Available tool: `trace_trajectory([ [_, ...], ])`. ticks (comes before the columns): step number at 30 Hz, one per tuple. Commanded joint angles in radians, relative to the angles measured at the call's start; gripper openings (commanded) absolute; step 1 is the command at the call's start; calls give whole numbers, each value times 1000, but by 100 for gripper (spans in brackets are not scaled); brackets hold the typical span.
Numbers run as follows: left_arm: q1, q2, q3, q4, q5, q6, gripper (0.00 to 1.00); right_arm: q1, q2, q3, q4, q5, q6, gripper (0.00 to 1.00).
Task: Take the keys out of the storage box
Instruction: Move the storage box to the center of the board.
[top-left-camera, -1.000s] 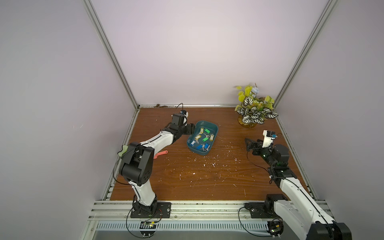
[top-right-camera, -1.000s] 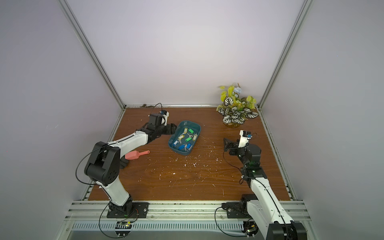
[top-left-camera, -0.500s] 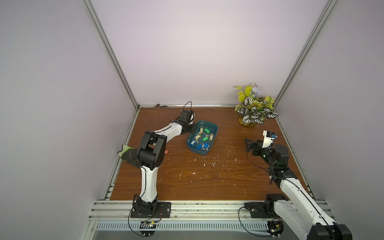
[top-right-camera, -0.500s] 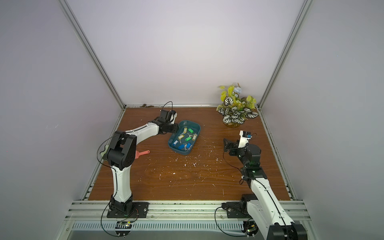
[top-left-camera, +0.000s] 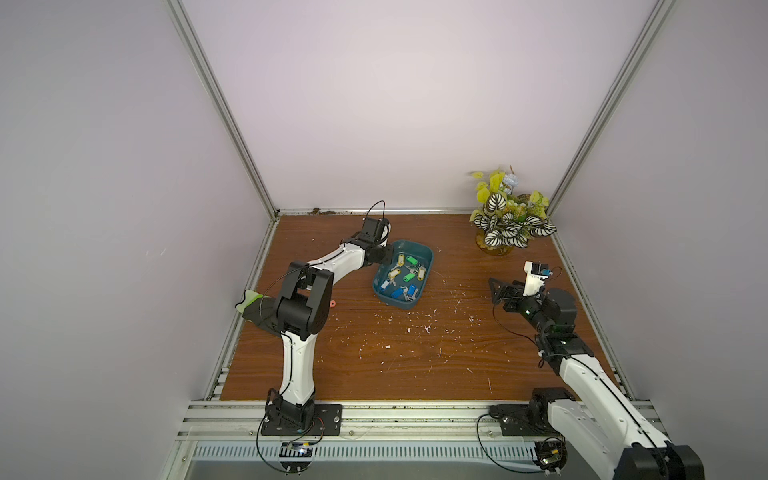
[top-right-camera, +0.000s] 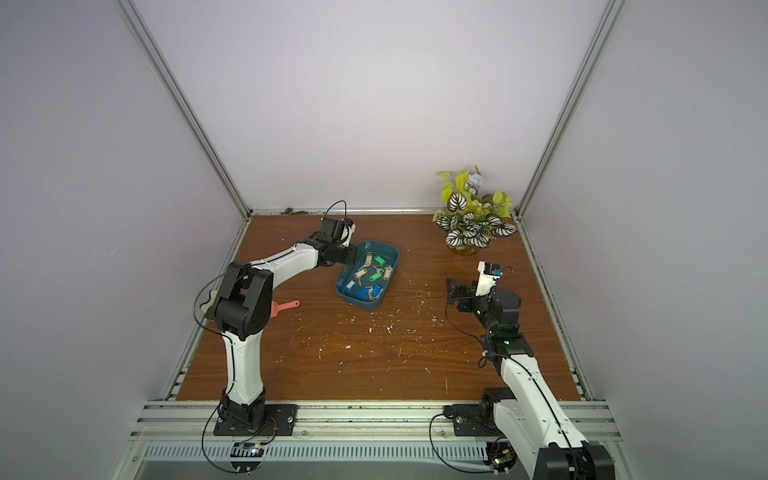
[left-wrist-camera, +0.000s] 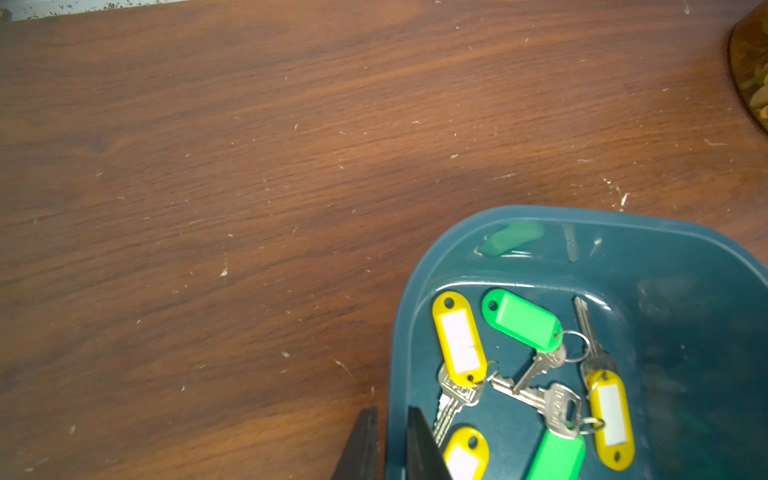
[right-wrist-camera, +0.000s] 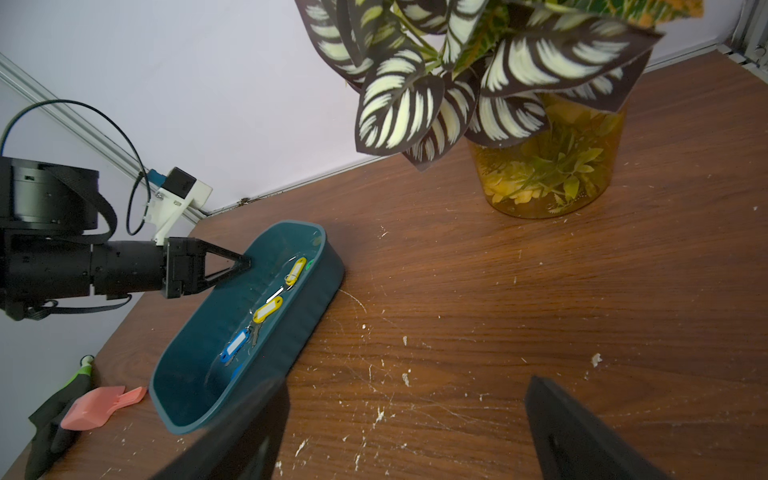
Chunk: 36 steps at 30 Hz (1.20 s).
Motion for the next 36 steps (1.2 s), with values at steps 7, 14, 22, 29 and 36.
trace_trajectory([
  [7, -10, -116, -143, 6, -50, 7, 12, 5, 3, 13, 42, 11, -7, 95],
  [14, -10, -224, -287, 15, -102, 1, 7, 5, 17, 16, 51, 9, -12, 95],
  [22, -10, -404, -527, 57, -169, -76, 6, 6, 33, 10, 70, 6, -15, 94],
  [29, -10, -524, -666, 105, -161, -171, 4, 8, 48, 12, 79, -1, -21, 94],
  [36, -10, -537, -666, 68, -182, -193, 9, 10, 54, 16, 76, 2, -36, 94],
])
